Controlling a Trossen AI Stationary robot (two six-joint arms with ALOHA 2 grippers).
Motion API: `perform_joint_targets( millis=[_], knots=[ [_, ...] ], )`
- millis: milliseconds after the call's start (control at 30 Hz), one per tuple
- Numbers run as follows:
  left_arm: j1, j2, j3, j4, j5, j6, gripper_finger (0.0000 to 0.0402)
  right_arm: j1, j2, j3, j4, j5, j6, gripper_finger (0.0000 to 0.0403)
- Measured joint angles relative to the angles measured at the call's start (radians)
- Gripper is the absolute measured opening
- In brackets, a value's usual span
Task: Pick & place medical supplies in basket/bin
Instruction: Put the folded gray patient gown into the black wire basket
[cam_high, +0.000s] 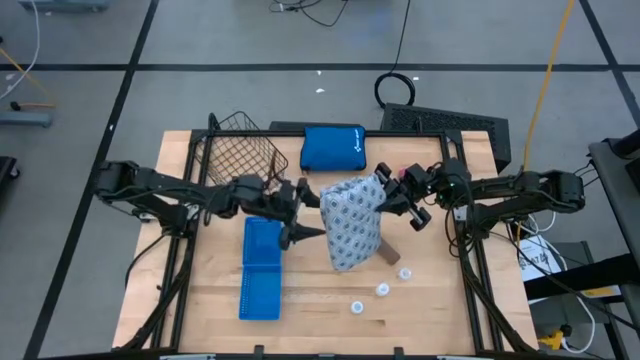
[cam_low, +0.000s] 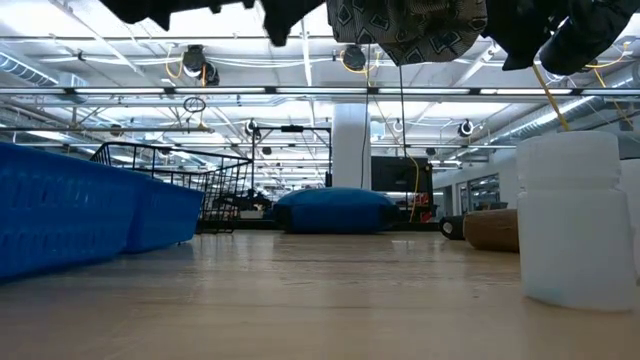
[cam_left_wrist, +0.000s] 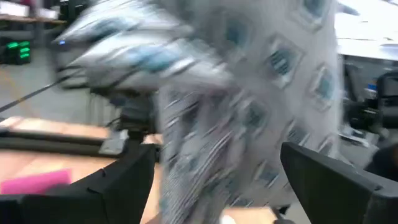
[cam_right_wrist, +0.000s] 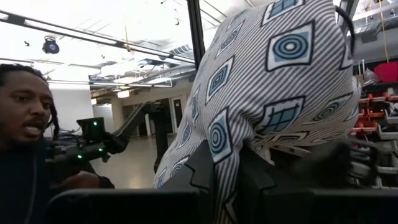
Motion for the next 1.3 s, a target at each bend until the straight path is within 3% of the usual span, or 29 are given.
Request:
perform_joint_targets(
  millis=[133, 400, 633, 1067, 1300],
  knots=[
    [-0.025, 0.006, 0.029, 0.004, 0.091, 0.07, 0.0353, 0.0, 0.0, 0.0, -0.007, -0.001, -0.001, 0.0018],
    [-0.048, 0.002, 0.034, 0.05, 0.075, 0.035, 0.0354, 0.0, 0.0, 0.0, -0.054, 0.038, -0.055, 0.0018],
    [-0.048, 0.001, 0.034, 0.044, -0.059, -0.006, 0.0354, 0.0, 0.0, 0.0, -0.159, 0.178, -0.147, 0.0018],
    [-0.045, 0.001, 0.034, 0.029, -0.278, 0.031, 0.0354, 0.02, 0.0, 0.0, -0.181, 0.372, -0.308, 0.0018],
    [-0.022, 0.0, 0.035, -0.024, -0.402, 0.055, 0.0354, 0.07, 0.0, 0.0, -0.183, 0.367, -0.4, 0.0018]
  ],
)
